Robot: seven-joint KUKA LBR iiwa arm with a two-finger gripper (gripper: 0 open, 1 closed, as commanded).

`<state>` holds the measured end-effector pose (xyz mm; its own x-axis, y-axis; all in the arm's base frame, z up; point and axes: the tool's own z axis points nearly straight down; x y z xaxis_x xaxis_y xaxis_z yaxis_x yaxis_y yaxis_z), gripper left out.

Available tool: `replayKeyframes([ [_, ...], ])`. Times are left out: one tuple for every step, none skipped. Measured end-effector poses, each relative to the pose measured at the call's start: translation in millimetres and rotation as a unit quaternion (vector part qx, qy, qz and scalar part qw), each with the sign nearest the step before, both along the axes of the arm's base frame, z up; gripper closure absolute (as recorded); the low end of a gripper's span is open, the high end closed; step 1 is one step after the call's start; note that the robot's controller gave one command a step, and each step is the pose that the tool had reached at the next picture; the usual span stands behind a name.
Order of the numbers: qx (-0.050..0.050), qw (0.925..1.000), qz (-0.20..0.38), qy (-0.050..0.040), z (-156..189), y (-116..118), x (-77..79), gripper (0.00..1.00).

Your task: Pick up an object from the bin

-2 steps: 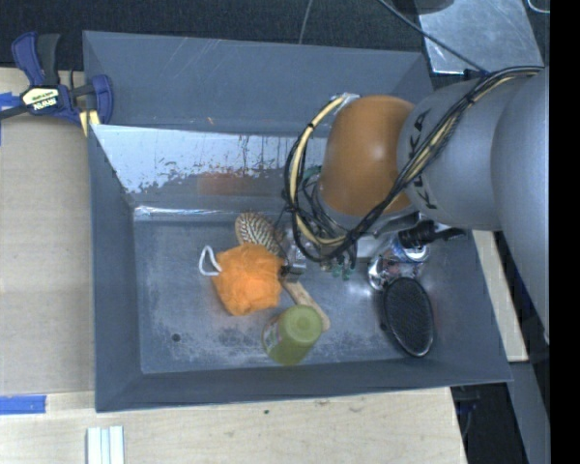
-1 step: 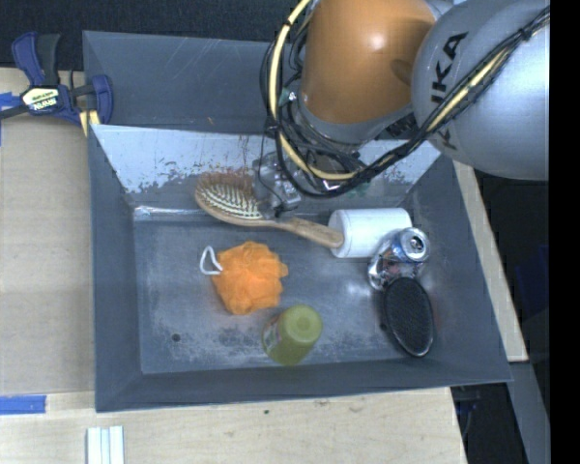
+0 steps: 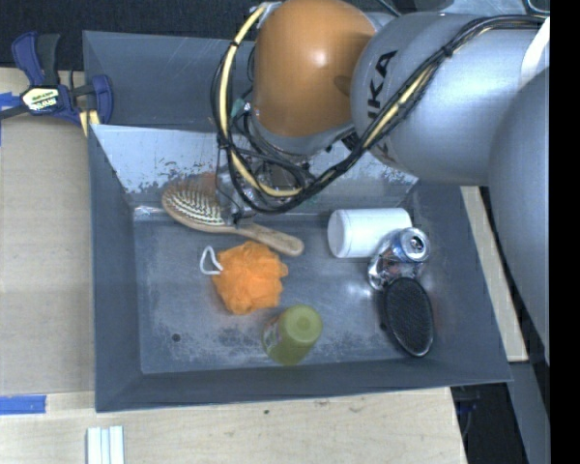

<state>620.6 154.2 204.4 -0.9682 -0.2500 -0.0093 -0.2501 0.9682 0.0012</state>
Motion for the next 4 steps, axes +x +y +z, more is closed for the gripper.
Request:
replayKeyframes([
  [0.000,0.9996,-0.029,0.0005,-22,3,-5.1,1.00],
  [0.001,0.9952,-0.097,0.0012,-38,-14,-25.0,1.00],
  [-0.001,0.9999,-0.017,0.0002,-38,-64,-17.0,1.00],
  [0.001,0.9886,-0.150,-0.0022,-2,-57,-32.9,1.00],
])
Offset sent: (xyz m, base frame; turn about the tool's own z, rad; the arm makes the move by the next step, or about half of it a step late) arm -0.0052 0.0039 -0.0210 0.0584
